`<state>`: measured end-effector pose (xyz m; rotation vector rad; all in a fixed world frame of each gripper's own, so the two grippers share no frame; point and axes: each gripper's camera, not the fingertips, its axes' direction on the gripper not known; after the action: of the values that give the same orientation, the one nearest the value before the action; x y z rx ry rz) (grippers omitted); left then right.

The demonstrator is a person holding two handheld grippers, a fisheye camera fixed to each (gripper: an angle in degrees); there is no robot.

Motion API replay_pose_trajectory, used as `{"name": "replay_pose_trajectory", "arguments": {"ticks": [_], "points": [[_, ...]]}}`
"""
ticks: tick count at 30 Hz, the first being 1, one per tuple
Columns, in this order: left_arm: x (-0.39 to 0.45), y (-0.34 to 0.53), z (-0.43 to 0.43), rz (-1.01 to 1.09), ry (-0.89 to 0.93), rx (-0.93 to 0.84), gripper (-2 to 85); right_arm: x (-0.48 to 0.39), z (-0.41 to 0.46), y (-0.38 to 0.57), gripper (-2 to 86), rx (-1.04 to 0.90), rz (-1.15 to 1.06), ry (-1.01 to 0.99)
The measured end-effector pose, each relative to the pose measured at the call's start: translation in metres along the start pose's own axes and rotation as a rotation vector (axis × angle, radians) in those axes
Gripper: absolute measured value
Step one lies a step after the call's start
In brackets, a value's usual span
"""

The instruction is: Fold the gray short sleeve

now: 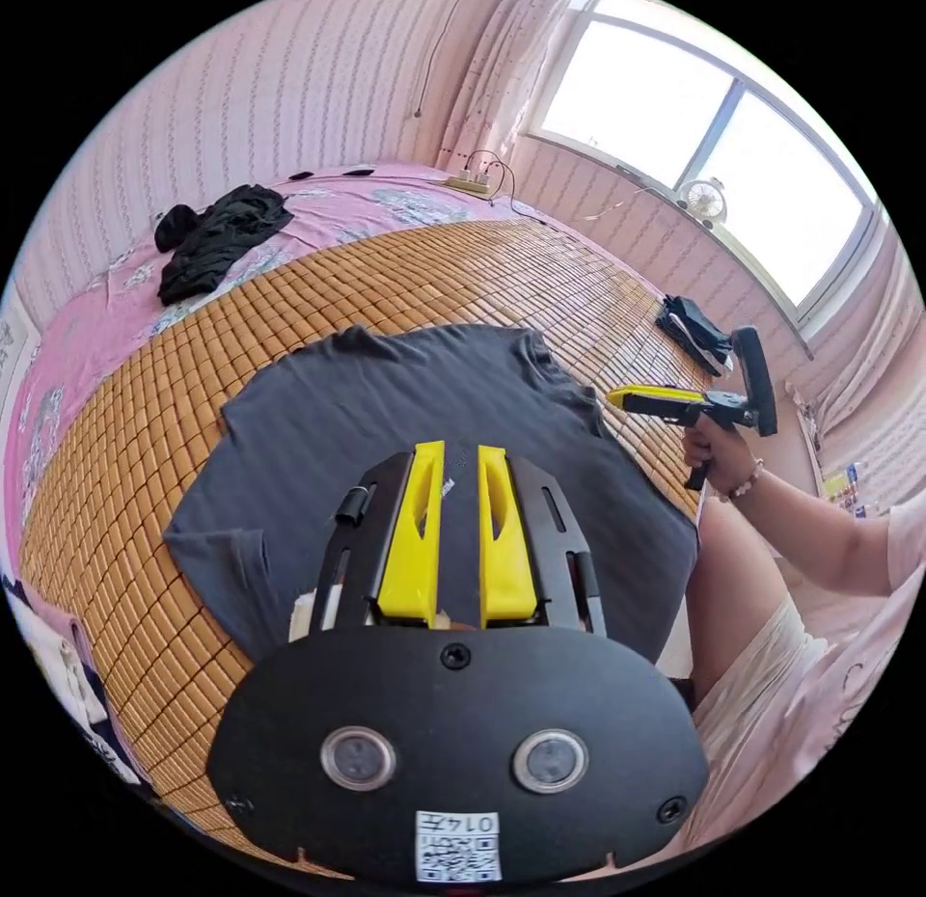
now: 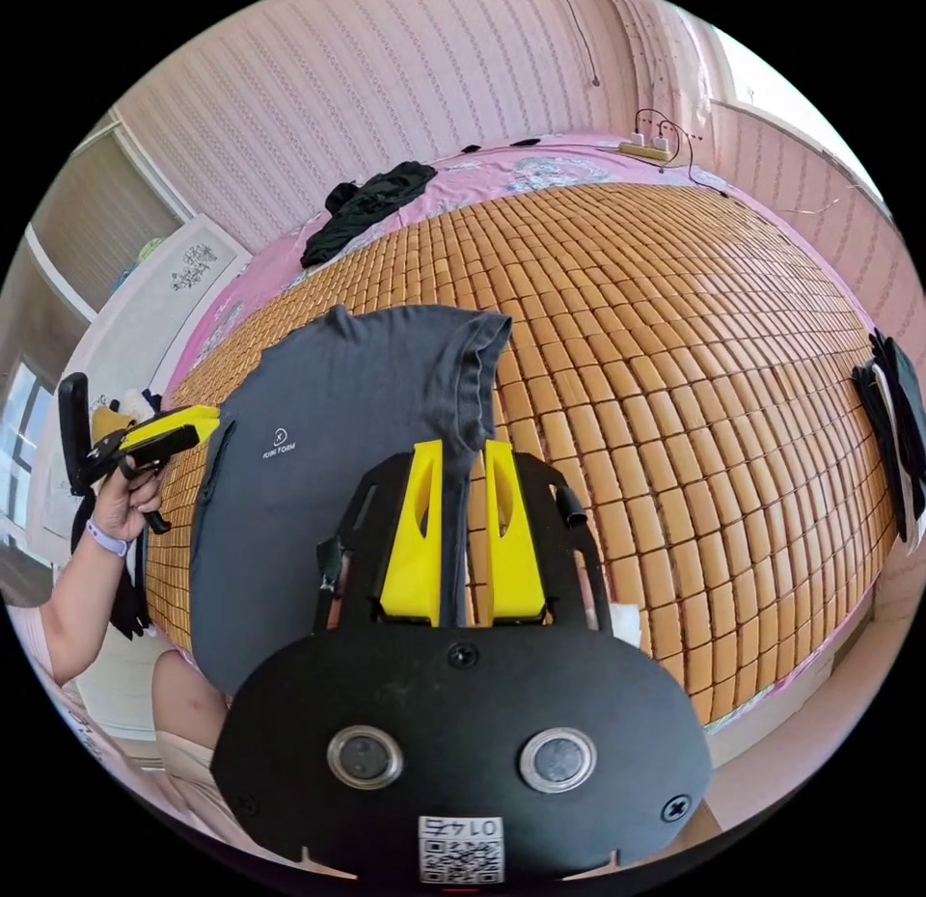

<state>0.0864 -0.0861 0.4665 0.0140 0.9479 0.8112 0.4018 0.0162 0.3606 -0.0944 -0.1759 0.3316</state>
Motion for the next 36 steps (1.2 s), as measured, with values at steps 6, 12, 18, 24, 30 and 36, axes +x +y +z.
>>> {"name": "replay_pose_trajectory", "arguments": {"ticks": [6,12,18,24,30,36], "points": [[0.03,-0.102,0.078,0.037,0.1,-0.036,6.1,0.038,0.015,0.005,5.2,0.014,0.061,-0.129],[0.06,-0.177,0.164,0.047,0.087,-0.109,6.8,0.071,0.022,0.017,2.1,0.04,0.111,-0.265],[0.076,-0.208,0.237,0.046,-0.046,-0.265,5.6,0.092,0.02,0.022,1.2,0.052,0.109,-0.318],[0.044,-0.205,0.216,-0.01,-0.059,-0.132,-0.7,0.092,0.011,0.021,1.5,0.079,0.04,-0.375],[-0.035,-0.145,0.125,-0.127,-0.081,0.071,0.3,0.041,-0.018,0.031,4.2,0.1,-0.373,-0.472],[-0.115,-0.068,0.082,-0.298,-0.088,0.028,5.1,0.026,0.005,0.017,6.6,-0.025,-0.378,-0.387]]}}
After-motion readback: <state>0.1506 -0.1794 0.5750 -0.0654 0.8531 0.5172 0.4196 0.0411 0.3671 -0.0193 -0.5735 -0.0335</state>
